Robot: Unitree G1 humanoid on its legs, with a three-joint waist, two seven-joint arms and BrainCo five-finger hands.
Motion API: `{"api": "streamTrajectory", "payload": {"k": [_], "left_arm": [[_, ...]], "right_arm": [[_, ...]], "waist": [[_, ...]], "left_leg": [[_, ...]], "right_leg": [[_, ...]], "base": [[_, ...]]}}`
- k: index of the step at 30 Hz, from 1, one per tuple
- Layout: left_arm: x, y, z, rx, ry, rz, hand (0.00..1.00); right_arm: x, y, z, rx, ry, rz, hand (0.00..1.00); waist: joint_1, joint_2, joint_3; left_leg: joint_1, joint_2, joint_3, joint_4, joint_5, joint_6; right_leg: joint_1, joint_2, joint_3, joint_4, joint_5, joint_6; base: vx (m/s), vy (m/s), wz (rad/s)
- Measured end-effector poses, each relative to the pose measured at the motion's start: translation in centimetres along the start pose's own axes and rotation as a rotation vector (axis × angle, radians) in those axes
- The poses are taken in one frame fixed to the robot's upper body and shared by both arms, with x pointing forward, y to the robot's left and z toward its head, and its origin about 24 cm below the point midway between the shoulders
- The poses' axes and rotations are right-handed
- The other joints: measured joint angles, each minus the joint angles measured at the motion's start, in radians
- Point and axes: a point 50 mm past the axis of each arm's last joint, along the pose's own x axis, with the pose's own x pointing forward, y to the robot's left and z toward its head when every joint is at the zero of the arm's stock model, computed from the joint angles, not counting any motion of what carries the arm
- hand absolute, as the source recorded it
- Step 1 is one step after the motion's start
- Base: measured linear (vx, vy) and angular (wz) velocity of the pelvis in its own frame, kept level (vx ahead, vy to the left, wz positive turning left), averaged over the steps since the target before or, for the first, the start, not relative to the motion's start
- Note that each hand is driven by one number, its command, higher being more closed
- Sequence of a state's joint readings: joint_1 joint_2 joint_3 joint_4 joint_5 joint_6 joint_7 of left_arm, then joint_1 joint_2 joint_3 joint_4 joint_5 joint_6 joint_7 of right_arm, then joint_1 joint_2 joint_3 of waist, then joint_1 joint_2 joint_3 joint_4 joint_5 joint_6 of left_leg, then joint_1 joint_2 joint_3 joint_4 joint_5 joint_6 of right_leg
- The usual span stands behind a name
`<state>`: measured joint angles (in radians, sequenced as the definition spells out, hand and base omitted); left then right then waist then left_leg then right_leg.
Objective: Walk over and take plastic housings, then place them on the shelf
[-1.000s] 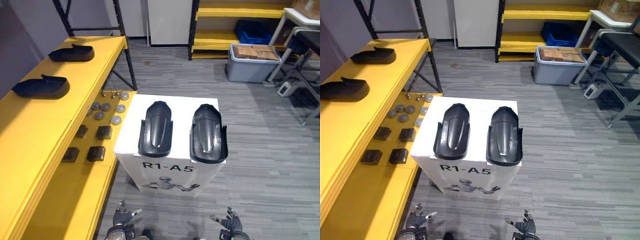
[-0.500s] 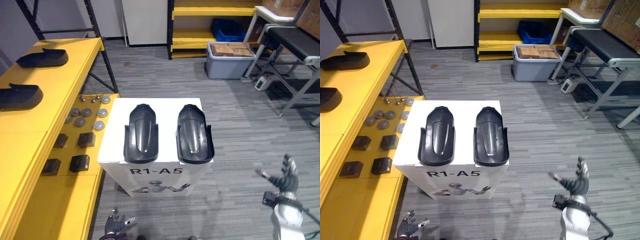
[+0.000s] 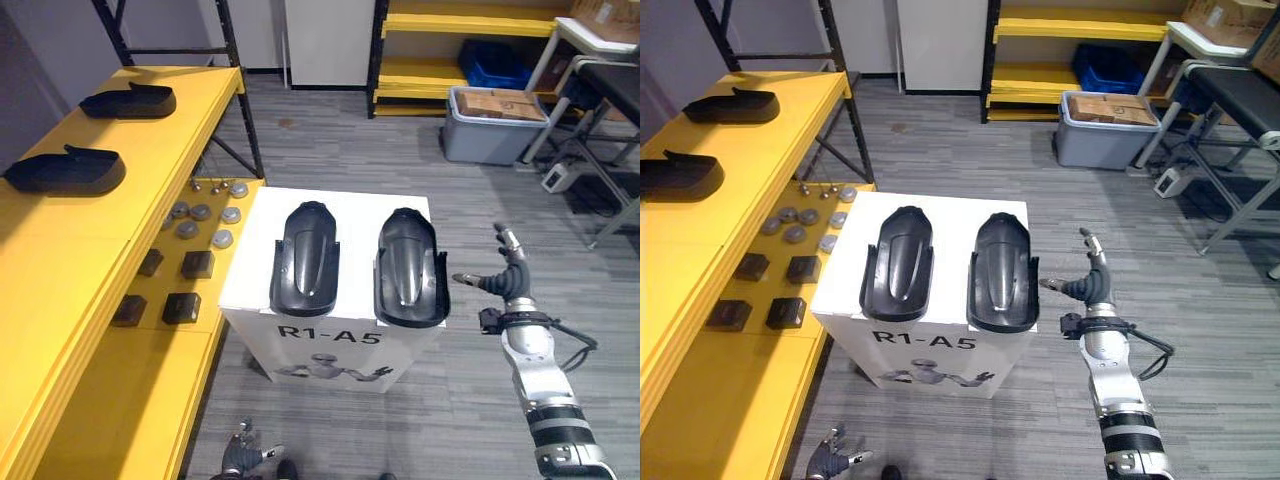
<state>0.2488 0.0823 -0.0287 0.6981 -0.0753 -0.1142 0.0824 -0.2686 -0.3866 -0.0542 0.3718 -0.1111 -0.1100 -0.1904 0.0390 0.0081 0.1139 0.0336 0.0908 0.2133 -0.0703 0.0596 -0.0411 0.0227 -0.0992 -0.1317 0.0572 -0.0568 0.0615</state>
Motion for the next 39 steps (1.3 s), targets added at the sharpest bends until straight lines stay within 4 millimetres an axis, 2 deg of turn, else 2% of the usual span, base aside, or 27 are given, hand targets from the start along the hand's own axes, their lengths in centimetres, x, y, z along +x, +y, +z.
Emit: {"api": "streamTrajectory", "payload": {"k": [5, 9, 13, 14, 18, 26, 36, 39], "left_arm": [[0.0, -0.1, 0.0, -0.003, 0.000, 0.007, 0.00], [0.2, -0.6, 0.1, -0.017, 0.004, 0.016, 0.00], [0.2, -1.1, 0.1, -0.027, 0.007, 0.021, 0.00], [0.2, -1.1, 0.1, -0.028, 0.008, 0.022, 0.00], [0.3, -1.1, 0.3, -0.028, 0.006, 0.021, 0.00], [0.6, -1.1, 0.5, -0.021, 0.011, 0.019, 0.00], [0.8, -1.2, 1.0, -0.023, -0.005, 0.014, 0.00], [0.7, -1.2, 2.2, -0.031, -0.059, 0.015, 0.00]], "right_arm": [[-0.2, 2.6, -2.6, -0.072, 0.157, 0.056, 0.00], [-0.5, 4.3, -3.1, -0.088, 0.220, 0.036, 0.00], [-0.2, 5.0, -2.8, -0.056, 0.247, -0.017, 0.00], [-0.2, 5.2, -2.8, -0.037, 0.256, -0.032, 1.00], [0.1, 5.9, -2.6, 0.019, 0.285, -0.049, 1.00], [0.7, 4.2, -3.1, 0.139, 0.328, -0.111, 1.00], [0.0, 3.8, -3.2, 0.160, 0.314, -0.111, 1.00], [-0.7, 3.4, -3.0, 0.163, 0.283, -0.122, 1.00]], "waist": [[0.002, 0.014, 0.009], [0.002, 0.026, 0.021], [0.001, 0.027, 0.025], [0.001, 0.027, 0.026], [0.001, 0.028, 0.042], [-0.001, 0.028, 0.053], [-0.001, 0.025, 0.052], [0.001, 0.024, 0.051]], "left_leg": [[-0.006, -0.005, -0.025, -0.016, 0.016, 0.001], [-0.005, -0.004, -0.025, -0.016, 0.018, 0.000], [-0.005, -0.004, -0.024, -0.016, 0.019, 0.000], [-0.005, -0.004, -0.025, -0.016, 0.019, -0.001], [0.016, -0.004, -0.025, -0.019, 0.018, -0.002], [0.019, -0.003, -0.023, -0.021, 0.014, -0.008], [0.029, 0.004, -0.024, -0.017, 0.012, -0.011], [0.029, 0.004, -0.025, -0.017, 0.012, -0.011]], "right_leg": [[0.011, -0.001, -0.023, -0.021, 0.009, -0.003], [0.012, 0.000, -0.023, -0.022, 0.010, -0.003], [0.017, 0.000, -0.023, -0.036, 0.017, -0.002], [0.020, 0.001, -0.024, -0.039, 0.018, -0.002], [0.047, 0.001, -0.027, -0.053, 0.023, -0.001], [0.055, 0.003, -0.025, -0.064, 0.023, 0.000], [0.074, 0.010, -0.022, -0.075, 0.023, -0.001], [0.073, 0.009, -0.022, -0.073, 0.023, 0.000]], "base": [[-0.02, 0.017, 0.14], [0.00, 0.002, 0.01], [0.00, 0.000, 0.00], [0.00, 0.000, 0.00], [0.00, 0.000, 0.00], [-0.01, 0.003, 0.00], [0.00, 0.000, 0.00], [-0.02, 0.010, 0.01]]}}
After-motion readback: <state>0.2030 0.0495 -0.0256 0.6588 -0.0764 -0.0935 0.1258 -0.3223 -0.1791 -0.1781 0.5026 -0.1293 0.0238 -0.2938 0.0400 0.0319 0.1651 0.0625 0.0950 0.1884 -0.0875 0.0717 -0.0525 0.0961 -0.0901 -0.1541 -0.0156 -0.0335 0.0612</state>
